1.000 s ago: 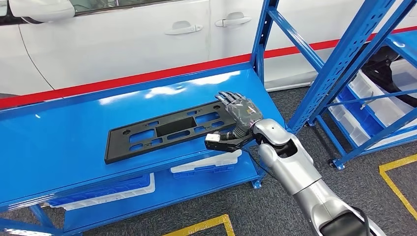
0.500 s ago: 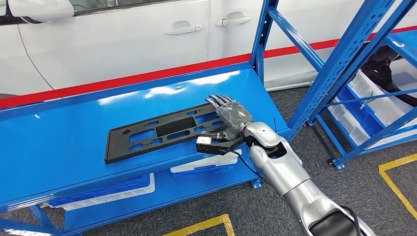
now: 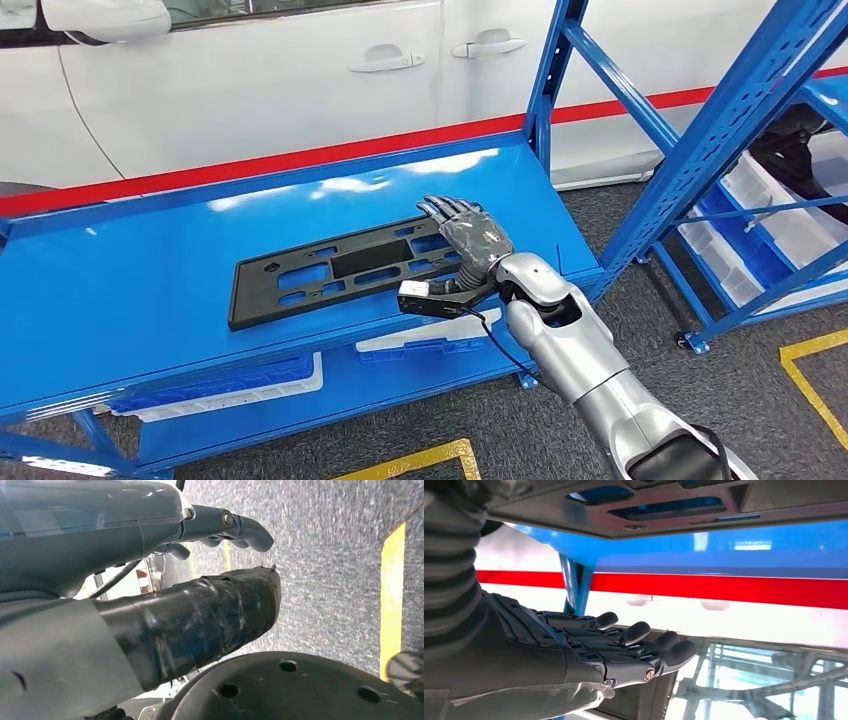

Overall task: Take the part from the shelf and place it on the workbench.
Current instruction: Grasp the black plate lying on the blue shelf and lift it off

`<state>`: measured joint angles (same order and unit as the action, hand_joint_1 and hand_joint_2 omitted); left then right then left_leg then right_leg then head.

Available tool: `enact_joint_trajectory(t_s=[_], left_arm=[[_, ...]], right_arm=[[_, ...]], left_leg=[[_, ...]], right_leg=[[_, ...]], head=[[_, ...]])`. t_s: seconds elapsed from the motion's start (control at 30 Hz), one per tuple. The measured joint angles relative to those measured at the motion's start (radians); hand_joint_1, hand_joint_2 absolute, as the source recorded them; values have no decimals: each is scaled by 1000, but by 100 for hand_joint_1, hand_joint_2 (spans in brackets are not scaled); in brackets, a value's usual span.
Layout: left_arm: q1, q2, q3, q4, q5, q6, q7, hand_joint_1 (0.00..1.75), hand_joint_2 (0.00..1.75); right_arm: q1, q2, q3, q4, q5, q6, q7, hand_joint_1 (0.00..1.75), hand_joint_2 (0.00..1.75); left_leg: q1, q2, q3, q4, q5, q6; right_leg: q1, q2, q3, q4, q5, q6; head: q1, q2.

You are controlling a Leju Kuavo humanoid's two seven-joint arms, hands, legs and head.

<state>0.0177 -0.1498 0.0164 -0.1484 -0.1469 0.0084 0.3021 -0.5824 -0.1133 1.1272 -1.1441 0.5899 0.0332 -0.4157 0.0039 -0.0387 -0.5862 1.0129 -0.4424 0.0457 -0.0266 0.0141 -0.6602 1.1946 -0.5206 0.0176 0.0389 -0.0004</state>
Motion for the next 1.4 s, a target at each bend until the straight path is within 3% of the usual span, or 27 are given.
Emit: enact_joint_trajectory(t_s=[0.07,0.1,0.17,0.23,0.3,0.37,0.43,0.47,0.5,0.57,0.63,0.73,1.17,1.3,1.4], left_arm=[[0,-1,0,0,0,2,2,0,0],[0,-1,1,0,1,6,4,0,0],[1,-2,3,0,3,16,13,0,0],[4,-2,6,0,4,23,19,0,0],[4,-2,8,0,4,26,21,0,0],[4,-2,8,0,5,28,21,0,0],[4,-2,8,0,6,31,22,0,0],[4,-2,9,0,7,33,22,0,0],[4,-2,10,0,7,33,23,0,0],[6,-2,13,0,8,34,23,0,0],[8,-4,15,0,9,33,23,0,0],[10,-7,16,0,11,31,23,0,0],[8,-8,24,0,11,28,23,0,0],[8,-8,24,0,12,28,22,0,0],[8,-8,24,0,16,34,20,0,0]], right_arm=[[0,-1,-2,2,2,0,-5,0,175],[1,-1,-3,2,3,0,-8,0,175],[3,-1,-4,3,4,0,-12,0,175],[4,1,-6,3,4,0,-12,0,175],[4,2,-8,3,4,0,-12,0,175],[6,2,-9,4,4,0,-12,0,175],[9,2,-9,4,4,0,-13,0,87],[9,2,-9,4,4,1,-13,0,44],[10,2,-9,4,4,1,-12,0,0],[9,3,-10,4,1,3,-10,0,0],[9,3,-12,4,-3,8,-4,0,0],[11,4,-15,6,-6,15,6,0,0],[11,4,-21,12,-8,17,7,0,0],[11,5,-21,13,-7,19,12,0,175],[11,5,-21,19,0,21,36,0,175]], left_leg=[[-1,-16,-6,12,-6,-11],[-2,-22,-10,16,-7,-16],[0,-36,-16,18,-5,-26],[2,-25,-24,32,-15,-36],[2,9,-59,109,-60,-46],[4,27,-123,238,-116,-52],[6,32,-154,296,-121,-53],[6,33,-140,266,-95,-51],[5,34,-108,202,-58,-46],[0,41,-38,69,-10,-33],[-3,45,-10,13,-3,-33],[-5,45,-10,8,-3,-41],[-10,46,-11,10,-4,-30],[-10,46,-11,10,-4,-30],[-10,46,-11,10,-3,-29]], right_leg=[[-2,25,52,-112,42,-3],[-2,34,63,-138,46,-5],[1,28,64,-145,44,-13],[0,13,67,-151,47,-25],[-2,-5,71,-156,48,-35],[2,-24,72,-156,46,-40],[5,-44,74,-156,43,-42],[7,-50,76,-155,41,-42],[8,-56,80,-156,39,-42],[11,-63,86,-156,34,-38],[15,-67,84,-154,32,-35],[15,-67,83,-154,32,-34],[11,-66,87,-165,40,-22],[12,-66,86,-165,40,-21],[13,-66,86,-165,40,-21]], head=[[0,0],[0,0],[0,0],[0,0],[-1,0],[-1,0],[-1,0],[-1,0],[-1,0],[-1,0],[0,0],[0,0],[0,0],[0,0],[0,0]])
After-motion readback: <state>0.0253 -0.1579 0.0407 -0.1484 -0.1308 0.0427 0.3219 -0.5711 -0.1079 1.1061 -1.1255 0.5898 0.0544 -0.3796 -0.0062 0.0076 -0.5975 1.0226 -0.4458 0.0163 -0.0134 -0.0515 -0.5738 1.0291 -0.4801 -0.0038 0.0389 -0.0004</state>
